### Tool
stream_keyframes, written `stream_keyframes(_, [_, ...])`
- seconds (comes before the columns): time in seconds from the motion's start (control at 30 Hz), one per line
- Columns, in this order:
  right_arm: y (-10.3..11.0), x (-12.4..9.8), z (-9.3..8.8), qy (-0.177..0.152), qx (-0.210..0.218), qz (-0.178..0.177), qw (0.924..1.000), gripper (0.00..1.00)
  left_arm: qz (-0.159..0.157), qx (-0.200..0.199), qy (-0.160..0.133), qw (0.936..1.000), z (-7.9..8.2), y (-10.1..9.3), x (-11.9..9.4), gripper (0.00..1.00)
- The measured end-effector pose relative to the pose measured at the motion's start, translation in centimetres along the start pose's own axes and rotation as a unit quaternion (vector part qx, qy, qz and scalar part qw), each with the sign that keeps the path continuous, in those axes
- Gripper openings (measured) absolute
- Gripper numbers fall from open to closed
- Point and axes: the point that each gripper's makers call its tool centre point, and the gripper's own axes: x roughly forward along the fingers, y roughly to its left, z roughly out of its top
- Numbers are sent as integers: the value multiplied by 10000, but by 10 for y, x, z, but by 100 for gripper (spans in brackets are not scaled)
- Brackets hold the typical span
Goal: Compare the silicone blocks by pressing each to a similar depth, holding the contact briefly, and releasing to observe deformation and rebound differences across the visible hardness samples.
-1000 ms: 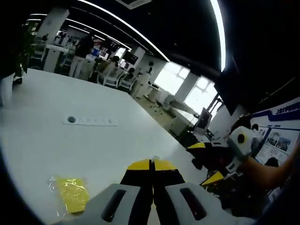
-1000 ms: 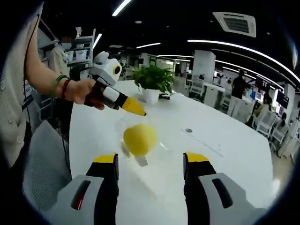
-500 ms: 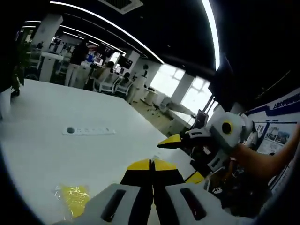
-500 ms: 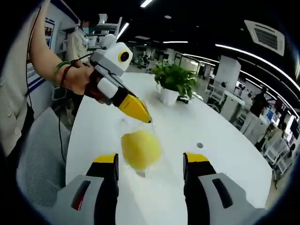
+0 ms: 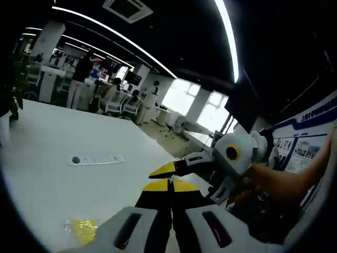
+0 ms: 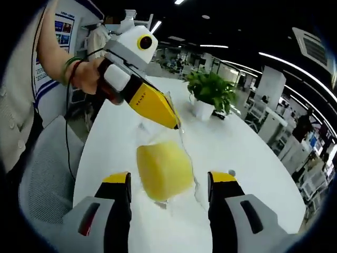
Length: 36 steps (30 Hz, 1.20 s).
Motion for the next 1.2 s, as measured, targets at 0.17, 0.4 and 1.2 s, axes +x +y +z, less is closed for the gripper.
stream_keyframes(0.17, [5, 11, -3, 163, -1, 337, 9993, 55, -100, 40, 132, 9999, -5, -3, 0, 0])
stream_keyframes(0.4, [20, 28, -10, 529, -126, 917, 9943, 52, -304, -9, 238, 9993, -9, -11, 3, 0])
stream_keyframes(1.2, [32, 28, -16, 895, 189, 1388, 9861, 24, -516, 87, 301, 9982, -11, -21, 6, 0])
